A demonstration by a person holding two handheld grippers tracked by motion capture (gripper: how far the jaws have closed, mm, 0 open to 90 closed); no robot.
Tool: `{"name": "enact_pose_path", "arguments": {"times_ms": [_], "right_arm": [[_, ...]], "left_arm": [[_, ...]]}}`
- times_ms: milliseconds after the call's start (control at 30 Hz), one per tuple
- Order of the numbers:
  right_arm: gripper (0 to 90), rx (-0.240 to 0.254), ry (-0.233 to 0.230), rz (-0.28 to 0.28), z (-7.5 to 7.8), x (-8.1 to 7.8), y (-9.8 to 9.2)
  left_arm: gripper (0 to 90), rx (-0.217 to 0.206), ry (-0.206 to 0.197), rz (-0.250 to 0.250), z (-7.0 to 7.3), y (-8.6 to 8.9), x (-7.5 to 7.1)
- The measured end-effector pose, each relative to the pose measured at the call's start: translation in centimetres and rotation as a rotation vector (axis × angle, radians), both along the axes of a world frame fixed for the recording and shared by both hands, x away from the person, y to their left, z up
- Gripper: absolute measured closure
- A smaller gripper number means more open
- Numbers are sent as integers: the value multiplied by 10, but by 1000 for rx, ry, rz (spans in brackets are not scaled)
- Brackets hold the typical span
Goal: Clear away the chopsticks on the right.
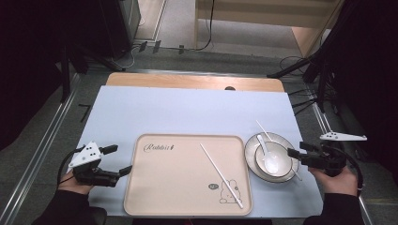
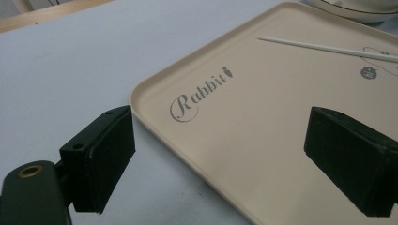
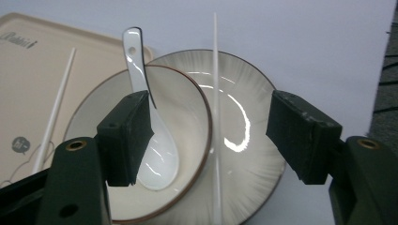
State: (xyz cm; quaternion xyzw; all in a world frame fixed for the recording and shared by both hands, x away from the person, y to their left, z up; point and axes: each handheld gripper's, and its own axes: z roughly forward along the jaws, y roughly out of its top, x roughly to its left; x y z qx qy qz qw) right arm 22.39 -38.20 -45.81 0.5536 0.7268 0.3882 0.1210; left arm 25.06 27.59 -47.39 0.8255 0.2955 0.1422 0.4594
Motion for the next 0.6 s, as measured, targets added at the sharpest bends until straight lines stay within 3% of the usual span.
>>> {"name": "enact_pose_path", "arguments": {"times_ms": [133, 300, 600], "right_arm": [[336, -13, -9, -24, -8, -7, -10], [422, -24, 18, -43, -16, -15, -18], [557, -51, 101, 5, -35, -22, -17]], "left_arm": [[92, -3, -2, 1, 0, 0, 0], [92, 0, -4, -5, 0, -1, 1], [92, -1, -4, -4, 0, -2, 1]]}}
